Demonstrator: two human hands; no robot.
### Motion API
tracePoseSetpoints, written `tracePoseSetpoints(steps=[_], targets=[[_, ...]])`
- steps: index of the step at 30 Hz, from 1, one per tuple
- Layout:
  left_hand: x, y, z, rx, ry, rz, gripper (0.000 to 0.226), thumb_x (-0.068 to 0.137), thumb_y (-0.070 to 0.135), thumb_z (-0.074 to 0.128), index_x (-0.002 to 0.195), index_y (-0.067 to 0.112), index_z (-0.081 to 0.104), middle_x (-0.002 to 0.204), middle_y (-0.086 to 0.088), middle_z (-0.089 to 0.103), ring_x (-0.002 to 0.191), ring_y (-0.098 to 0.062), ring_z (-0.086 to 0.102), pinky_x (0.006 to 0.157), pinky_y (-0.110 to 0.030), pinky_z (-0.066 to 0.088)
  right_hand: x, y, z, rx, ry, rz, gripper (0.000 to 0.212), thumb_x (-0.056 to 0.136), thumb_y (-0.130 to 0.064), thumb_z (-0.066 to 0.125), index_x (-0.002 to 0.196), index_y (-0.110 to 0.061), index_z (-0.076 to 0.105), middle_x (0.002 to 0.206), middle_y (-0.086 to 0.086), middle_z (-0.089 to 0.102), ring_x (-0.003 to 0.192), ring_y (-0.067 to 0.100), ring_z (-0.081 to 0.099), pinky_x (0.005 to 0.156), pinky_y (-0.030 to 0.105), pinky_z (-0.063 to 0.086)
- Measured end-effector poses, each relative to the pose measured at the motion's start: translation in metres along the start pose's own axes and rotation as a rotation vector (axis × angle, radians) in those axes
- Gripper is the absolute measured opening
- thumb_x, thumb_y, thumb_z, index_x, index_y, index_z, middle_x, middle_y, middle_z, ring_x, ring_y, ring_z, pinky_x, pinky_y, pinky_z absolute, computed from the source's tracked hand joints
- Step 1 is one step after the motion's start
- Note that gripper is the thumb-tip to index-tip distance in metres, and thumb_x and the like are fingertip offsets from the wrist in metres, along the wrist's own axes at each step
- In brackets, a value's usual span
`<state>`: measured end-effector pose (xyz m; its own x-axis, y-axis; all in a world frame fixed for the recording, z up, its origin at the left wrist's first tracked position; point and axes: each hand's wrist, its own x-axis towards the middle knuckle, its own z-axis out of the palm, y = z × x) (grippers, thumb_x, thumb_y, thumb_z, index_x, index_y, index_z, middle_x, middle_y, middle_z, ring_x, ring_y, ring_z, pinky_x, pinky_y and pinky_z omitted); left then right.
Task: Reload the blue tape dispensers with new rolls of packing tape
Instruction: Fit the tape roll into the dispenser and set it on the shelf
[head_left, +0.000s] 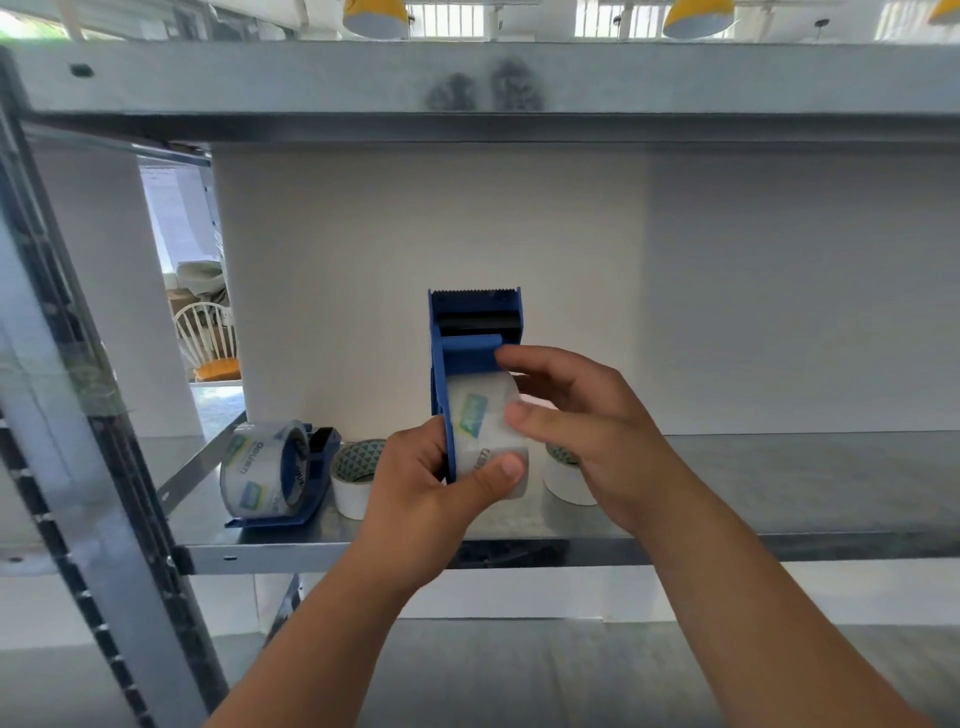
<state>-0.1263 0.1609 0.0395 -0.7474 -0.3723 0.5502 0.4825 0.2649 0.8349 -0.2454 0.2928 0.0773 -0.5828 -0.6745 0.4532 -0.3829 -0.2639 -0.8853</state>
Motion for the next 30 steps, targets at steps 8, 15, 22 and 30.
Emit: tracePoseSetpoints(steps=[8, 15, 22, 30], targets=[[-0.002, 0.001, -0.002, -0.039, 0.017, -0.013, 0.031, 0.077, 0.033, 0.076, 0.098, 0.011, 0.076, 0.088, -0.018, 0.076, 0.085, -0.037, 0.073, 0.073, -0.034, 0.062, -0.001, 0.0, 0.01, -0.049, -0.015, -0.067, 0.046, 0.072, -0.015, 0.08, 0.117, -0.023, 0.077, 0.11, -0.003, 0.078, 0.111, 0.014, 0.072, 0.09, 0.037, 0.062], [-0.003, -0.001, 0.001, -0.057, 0.02, -0.02, 0.036, 0.078, 0.032, 0.076, 0.096, 0.002, 0.073, 0.089, -0.029, 0.071, 0.087, -0.051, 0.067, 0.076, -0.054, 0.059, -0.001, 0.002, 0.01, -0.144, 0.106, -0.142, 0.023, 0.082, -0.019, 0.079, 0.101, -0.031, 0.084, 0.109, -0.012, 0.079, 0.11, 0.01, 0.072, 0.095, 0.042, 0.059], [-0.005, -0.001, 0.002, 0.001, 0.02, -0.02, 0.033, 0.078, 0.038, 0.076, 0.098, 0.012, 0.076, 0.09, -0.015, 0.077, 0.085, -0.036, 0.074, 0.074, -0.042, 0.064, -0.001, 0.001, 0.009, -0.338, 0.144, -0.253, 0.008, 0.089, -0.019, 0.079, 0.091, -0.024, 0.084, 0.099, -0.011, 0.079, 0.099, 0.008, 0.072, 0.084, 0.031, 0.059], [-0.012, -0.002, 0.005, 0.126, 0.001, 0.025, 0.025, 0.077, 0.044, 0.076, 0.096, 0.029, 0.076, 0.092, -0.002, 0.079, 0.086, -0.024, 0.077, 0.069, -0.035, 0.064, 0.012, -0.003, 0.013, -0.25, 0.288, 0.052, 0.021, 0.095, -0.027, 0.073, 0.08, -0.014, 0.078, 0.056, -0.012, 0.066, 0.049, 0.001, 0.057, 0.05, 0.02, 0.047]])
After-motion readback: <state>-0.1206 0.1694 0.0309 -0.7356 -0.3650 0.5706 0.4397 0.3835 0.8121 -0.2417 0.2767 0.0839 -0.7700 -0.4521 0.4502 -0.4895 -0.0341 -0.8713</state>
